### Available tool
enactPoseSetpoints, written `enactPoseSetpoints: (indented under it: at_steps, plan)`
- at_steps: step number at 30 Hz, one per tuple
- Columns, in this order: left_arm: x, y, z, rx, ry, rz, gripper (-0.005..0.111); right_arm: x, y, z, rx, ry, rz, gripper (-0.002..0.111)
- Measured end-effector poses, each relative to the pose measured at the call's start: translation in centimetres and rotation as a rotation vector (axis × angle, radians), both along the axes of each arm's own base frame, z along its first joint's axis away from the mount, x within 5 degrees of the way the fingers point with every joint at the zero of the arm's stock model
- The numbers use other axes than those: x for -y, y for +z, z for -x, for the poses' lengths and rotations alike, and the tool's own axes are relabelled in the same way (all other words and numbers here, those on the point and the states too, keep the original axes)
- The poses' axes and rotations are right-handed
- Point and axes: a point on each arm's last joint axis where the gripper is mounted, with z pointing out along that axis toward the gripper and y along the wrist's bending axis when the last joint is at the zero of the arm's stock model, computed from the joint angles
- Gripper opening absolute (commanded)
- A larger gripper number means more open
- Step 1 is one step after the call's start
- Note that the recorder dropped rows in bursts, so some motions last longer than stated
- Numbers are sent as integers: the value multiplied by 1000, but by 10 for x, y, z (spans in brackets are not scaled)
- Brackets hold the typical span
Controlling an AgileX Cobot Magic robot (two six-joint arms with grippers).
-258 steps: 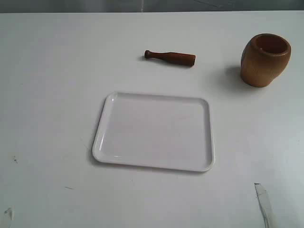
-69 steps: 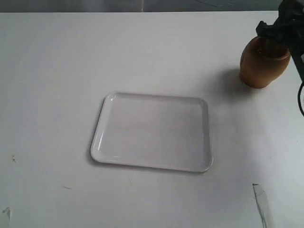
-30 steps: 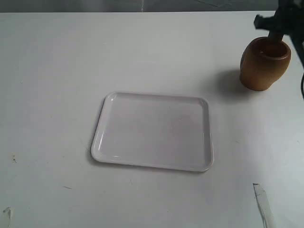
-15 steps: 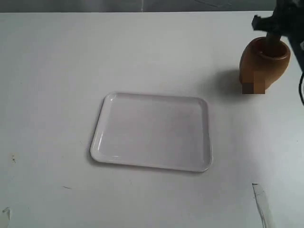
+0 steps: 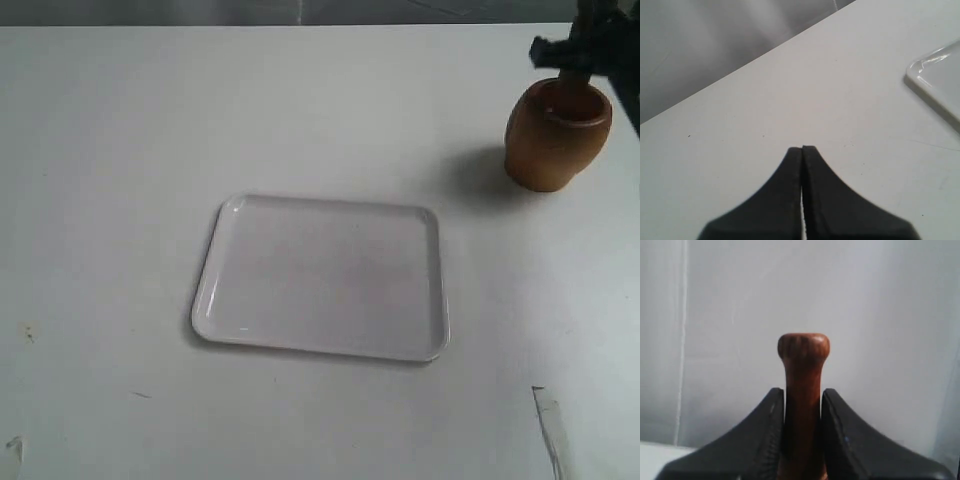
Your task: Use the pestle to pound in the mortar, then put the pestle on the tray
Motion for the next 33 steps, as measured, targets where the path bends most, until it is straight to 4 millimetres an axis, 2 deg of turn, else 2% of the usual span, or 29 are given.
enactPoseSetpoints:
  at_steps: [4,6,8,12,20,24,28,30,33]
  plan:
    - [0,0,0,0,0,0,0,2,52,17,176,16,-34,0]
    - [0,0,0,0,0,0,0,3,62,21,213,16,-44,0]
    - [0,0,0,0,0,0,0,3,62,22,215,15,-45,0]
    - [0,0,0,0,0,0,0,1,36,11,105,13,-23,0]
    - [0,0,0,0,0,0,0,-1,-59,-9,-172,-12,23,0]
    - [0,0,0,0,0,0,0,-1,-67,-12,-139,-11,8,0]
    - [0,0,0,0,0,0,0,-1,-53,-10,-136,-11,7,0]
    - [0,0,0,0,0,0,0,0,-34,-7,-103,-11,3,0]
    - [0,0,0,0,0,0,0,2,14,4,41,-15,-27,0]
